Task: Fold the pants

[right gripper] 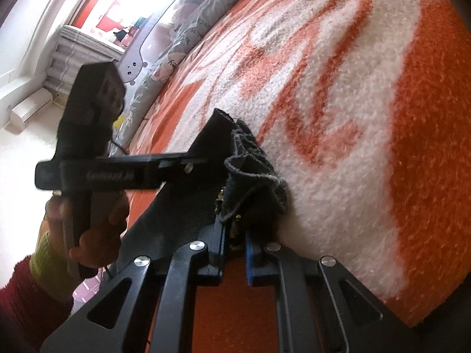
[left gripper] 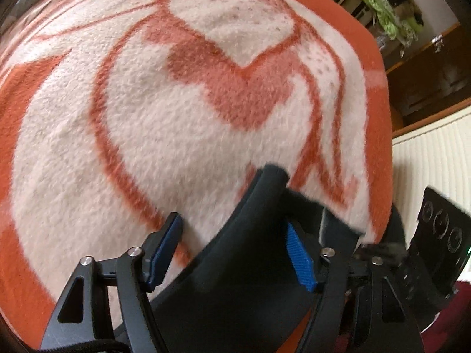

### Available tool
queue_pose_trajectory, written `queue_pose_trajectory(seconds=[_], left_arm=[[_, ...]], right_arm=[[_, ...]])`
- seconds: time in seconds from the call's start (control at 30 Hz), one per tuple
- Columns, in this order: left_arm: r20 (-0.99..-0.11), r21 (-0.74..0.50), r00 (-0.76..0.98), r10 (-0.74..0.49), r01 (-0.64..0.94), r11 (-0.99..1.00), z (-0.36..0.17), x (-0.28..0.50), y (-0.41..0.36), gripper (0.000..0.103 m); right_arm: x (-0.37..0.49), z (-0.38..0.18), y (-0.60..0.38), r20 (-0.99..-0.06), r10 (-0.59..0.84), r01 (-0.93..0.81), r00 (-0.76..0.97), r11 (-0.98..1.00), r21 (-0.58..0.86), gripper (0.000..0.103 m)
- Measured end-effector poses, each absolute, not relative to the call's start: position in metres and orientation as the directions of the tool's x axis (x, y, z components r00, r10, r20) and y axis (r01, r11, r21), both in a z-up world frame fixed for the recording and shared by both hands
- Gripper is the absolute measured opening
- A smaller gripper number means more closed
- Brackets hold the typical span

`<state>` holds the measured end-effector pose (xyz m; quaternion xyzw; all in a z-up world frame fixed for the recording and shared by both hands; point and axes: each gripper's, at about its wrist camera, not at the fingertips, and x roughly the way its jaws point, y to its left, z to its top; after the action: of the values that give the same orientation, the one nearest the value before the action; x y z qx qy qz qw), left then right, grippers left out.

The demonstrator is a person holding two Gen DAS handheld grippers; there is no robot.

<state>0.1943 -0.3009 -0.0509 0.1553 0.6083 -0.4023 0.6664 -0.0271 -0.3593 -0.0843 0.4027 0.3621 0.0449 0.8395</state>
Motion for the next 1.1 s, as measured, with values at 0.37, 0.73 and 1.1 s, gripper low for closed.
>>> queue_pose_trajectory(seconds=[0.37, 0.73, 1.1], left_arm=[[-0.875, -0.343, -0.029, -0.482, 0.740, 0.579, -0.019, 0.180, -0.287, 0.010], [-0.765, -0.396, 0.124, -0.632, 0.684, 0.613, 0.071, 0.159, -0.184, 0.009], [-0.723, -0.453, 0.273, -0.635, 0.507, 0.734, 0.065, 0.131, -0.055, 0.009]], right_arm=[[-0.027, -0.061, -0.345, -0.548, 0.358, 0.133, 0.756, 0.736, 0.663, 0.011], [-0.018, 0.006, -0.299, -0.362, 0.548, -0.185, 0.754, 0.706, 0.683, 0.011], [0.018, 0.010, -0.198, -0.391, 0.719, -0.370, 0.575, 0.655, 0.659, 0.011]])
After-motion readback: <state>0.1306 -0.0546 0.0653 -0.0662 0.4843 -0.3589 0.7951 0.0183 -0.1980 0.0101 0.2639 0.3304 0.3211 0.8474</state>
